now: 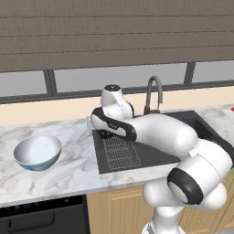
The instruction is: Pick the mug and place it in the sink. Pick the bowl and place it in the open cabinet and then close the cabinet.
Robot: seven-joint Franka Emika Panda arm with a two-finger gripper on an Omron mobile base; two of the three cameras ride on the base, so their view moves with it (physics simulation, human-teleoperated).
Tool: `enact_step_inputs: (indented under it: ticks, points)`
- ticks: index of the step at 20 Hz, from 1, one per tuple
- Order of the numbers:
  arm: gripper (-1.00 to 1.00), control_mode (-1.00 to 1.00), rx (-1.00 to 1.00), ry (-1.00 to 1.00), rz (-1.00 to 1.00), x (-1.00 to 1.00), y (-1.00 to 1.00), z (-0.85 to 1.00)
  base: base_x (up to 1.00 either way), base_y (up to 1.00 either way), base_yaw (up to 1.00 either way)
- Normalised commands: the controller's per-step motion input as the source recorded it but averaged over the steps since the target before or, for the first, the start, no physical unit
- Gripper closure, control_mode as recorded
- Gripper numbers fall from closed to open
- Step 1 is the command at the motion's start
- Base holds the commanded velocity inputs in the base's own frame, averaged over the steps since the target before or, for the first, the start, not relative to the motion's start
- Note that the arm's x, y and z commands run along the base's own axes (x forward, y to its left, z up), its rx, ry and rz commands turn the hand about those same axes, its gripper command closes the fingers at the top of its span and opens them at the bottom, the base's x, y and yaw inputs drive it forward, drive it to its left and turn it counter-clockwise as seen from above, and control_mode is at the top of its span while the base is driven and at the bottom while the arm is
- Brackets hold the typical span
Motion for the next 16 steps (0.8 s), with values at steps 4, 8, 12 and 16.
enact_step_inputs:
  ticks: [4, 8, 12, 16]
  points:
    - [1.0, -1.0, 0.31, 0.0, 0.14, -0.14, -1.0, 0.0, 0.0, 0.0, 0.0]
    - [1.0, -1.0, 0.11, -0.01, 0.28, 0.0, -0.82, 0.0, 0.0, 0.0, 0.0]
    - [1.0, -1.0, -0.14, -0.15, 0.31, 0.0, -0.56, 0.03, 0.0, 0.0, 0.0]
    - [1.0, -1.0, -0.16, -0.07, 0.33, 0.12, -0.51, 0.04, 0.0, 0.0, 0.0]
